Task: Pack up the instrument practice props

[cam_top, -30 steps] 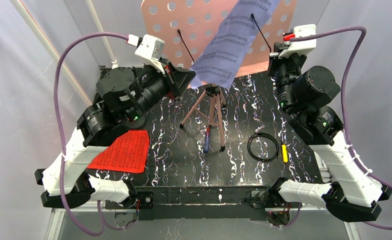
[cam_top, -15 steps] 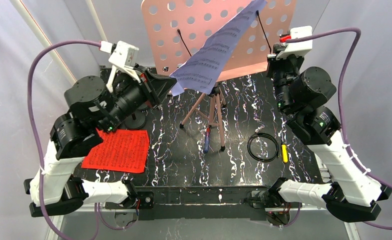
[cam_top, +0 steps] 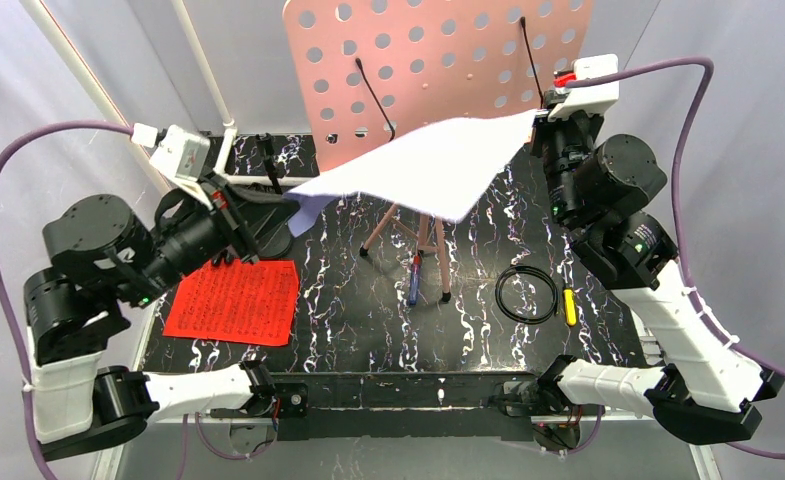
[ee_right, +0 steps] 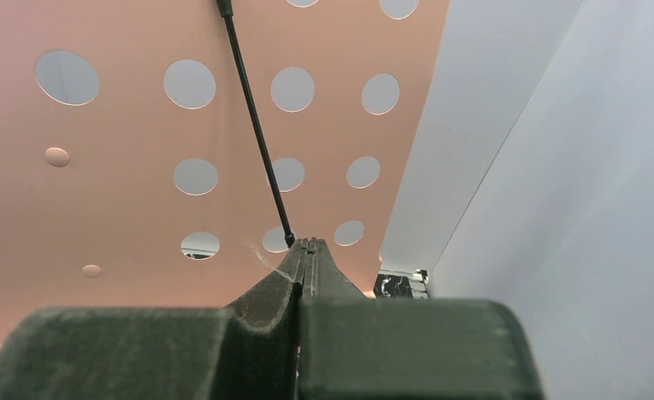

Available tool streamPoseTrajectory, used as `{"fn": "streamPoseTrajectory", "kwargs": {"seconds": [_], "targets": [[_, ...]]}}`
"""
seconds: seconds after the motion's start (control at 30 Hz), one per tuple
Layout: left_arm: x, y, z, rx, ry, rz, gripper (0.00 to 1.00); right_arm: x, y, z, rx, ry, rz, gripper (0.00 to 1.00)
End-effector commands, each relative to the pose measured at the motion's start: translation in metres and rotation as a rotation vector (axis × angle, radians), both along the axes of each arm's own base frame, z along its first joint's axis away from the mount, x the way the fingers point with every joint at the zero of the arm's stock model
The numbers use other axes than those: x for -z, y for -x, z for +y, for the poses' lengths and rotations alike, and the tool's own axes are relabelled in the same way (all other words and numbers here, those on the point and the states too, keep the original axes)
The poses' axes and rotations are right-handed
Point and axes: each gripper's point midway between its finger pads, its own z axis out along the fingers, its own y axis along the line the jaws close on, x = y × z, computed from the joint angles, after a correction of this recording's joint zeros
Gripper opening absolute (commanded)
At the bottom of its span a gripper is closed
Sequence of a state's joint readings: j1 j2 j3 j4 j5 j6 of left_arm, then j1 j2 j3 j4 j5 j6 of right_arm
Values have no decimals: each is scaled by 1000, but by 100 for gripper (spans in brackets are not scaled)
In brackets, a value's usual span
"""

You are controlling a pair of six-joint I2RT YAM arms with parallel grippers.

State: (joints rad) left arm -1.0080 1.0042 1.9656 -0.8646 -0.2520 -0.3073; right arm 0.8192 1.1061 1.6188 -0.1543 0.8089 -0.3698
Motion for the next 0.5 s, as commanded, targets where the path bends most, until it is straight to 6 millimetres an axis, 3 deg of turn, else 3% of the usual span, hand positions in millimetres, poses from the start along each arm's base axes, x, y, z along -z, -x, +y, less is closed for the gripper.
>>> {"fn": "streamPoseTrajectory", "kwargs": {"seconds": [0.0,0.23,0.47], "targets": [[33,22,9,66,-73,96,0,-9,4,-3,-2,-34,-39,3],[83,49,12,165,-186,244,0,-7,4,0,-20,-25,-39,16],[130,56,10,179,-303,385,0,-5,9,4,-68,-12,-39,44]]}}
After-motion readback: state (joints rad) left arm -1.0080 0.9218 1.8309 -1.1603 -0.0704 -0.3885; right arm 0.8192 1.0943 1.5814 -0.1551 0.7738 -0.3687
